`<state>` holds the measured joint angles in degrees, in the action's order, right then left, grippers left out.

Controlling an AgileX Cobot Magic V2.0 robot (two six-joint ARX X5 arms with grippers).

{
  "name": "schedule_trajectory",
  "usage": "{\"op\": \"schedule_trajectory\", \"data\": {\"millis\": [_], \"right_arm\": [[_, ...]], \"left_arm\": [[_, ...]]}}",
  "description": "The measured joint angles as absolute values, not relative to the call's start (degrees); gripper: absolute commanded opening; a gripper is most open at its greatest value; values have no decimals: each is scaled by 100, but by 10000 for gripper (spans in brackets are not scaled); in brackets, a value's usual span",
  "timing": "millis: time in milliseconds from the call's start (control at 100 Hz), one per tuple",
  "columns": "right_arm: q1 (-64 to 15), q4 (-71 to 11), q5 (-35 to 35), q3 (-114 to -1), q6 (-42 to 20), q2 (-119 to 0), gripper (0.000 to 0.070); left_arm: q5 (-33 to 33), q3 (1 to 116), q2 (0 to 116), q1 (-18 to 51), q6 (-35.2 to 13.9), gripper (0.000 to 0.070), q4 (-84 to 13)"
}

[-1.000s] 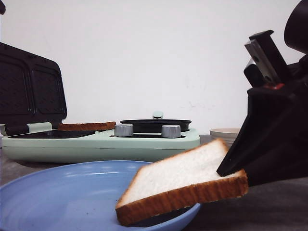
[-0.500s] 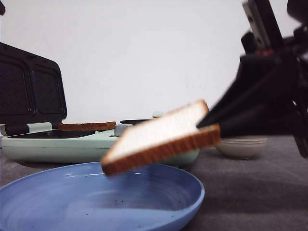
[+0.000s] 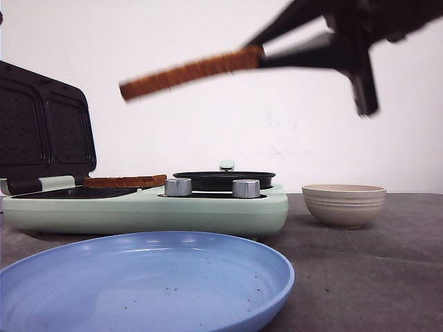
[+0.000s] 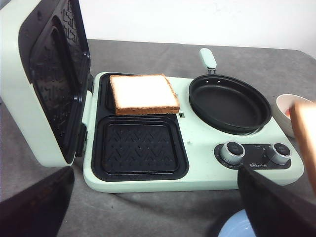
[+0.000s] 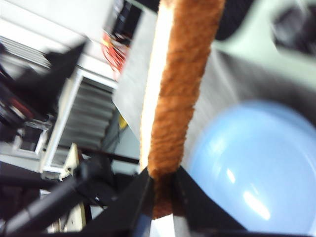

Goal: Make breakfast with bread and shrimp
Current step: 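Carry the bread with the right gripper and lower it into the toaster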

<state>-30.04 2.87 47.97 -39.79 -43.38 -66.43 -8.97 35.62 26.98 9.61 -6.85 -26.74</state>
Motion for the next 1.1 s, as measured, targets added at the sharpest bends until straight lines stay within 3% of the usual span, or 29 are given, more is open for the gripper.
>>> {"op": "schedule_trajectory", "data": {"millis": [790, 1100], "right_arm": [[-4036, 290, 4191, -7876, -4388, -10739, 0], [-4125, 301, 3656, -8429, -4578, -11640, 0]], "left_arm": [[145, 3562, 2255, 958, -701, 596, -2810], [154, 3562, 2255, 958, -701, 596, -2810]]}}
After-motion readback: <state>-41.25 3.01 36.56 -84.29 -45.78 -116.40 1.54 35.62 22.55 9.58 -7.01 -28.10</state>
